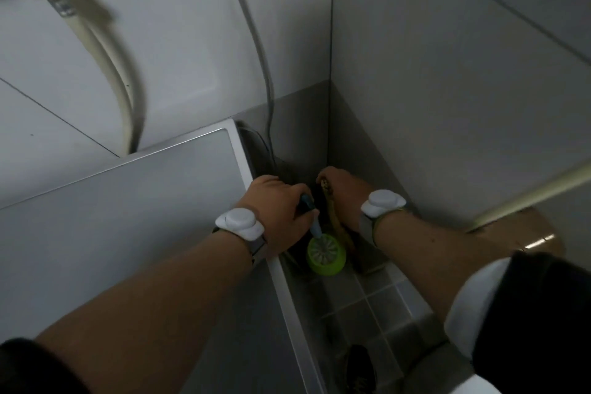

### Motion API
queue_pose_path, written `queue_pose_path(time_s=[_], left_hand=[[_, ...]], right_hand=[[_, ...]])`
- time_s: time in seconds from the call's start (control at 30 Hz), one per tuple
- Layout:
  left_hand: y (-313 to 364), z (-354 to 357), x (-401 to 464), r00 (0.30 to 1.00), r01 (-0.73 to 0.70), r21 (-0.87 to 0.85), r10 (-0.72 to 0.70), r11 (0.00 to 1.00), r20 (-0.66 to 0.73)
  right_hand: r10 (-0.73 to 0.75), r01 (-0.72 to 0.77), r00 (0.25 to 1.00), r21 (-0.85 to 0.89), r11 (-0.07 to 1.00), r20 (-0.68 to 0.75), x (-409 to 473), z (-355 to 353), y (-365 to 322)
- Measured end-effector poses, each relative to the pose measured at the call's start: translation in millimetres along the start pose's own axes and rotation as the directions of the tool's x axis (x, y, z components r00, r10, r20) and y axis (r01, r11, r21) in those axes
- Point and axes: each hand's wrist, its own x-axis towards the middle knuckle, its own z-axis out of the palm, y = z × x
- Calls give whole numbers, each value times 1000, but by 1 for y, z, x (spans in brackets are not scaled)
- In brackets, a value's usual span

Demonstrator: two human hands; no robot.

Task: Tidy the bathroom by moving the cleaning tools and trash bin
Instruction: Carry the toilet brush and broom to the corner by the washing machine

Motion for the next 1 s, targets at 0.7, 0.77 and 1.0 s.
queue_pose_path(time_s=[0.7,0.77,1.0], left_hand=[[-41,-3,47,993,55,-33,-58,998,-99],[-42,-4,47,993,54,-38,-58,998,-99],[-41,0,47,992,70,-33,-73,997,-99]], right_hand=[[-108,108,991,-5,994,-77,149,-50,-11],[-113,113,985,-4,994,-129,154,-46,-8],[-19,-30,971,-204,979,-238,176,-23,8]])
